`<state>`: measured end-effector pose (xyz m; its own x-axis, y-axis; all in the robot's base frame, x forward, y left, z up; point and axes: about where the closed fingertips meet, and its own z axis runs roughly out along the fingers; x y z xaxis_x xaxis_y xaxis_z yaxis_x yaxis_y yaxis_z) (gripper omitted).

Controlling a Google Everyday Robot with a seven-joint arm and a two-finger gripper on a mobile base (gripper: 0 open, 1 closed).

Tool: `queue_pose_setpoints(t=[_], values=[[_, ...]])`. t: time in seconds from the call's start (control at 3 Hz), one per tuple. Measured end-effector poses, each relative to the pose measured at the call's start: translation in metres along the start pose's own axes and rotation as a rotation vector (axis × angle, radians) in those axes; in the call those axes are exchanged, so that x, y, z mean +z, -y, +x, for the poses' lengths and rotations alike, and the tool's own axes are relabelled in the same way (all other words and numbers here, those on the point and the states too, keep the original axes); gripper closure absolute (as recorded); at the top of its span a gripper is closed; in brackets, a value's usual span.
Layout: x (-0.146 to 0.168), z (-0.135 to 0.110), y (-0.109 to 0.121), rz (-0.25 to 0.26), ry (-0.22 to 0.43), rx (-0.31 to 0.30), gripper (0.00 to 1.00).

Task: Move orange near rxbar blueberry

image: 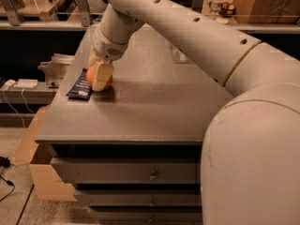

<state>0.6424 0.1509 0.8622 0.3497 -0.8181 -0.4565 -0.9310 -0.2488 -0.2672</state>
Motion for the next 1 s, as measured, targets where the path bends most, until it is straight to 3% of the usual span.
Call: queue_pose_setpoints(t=[1.0], values=[[0.0015, 0.0043, 0.001, -0.013, 0.006, 0.013, 0.13]])
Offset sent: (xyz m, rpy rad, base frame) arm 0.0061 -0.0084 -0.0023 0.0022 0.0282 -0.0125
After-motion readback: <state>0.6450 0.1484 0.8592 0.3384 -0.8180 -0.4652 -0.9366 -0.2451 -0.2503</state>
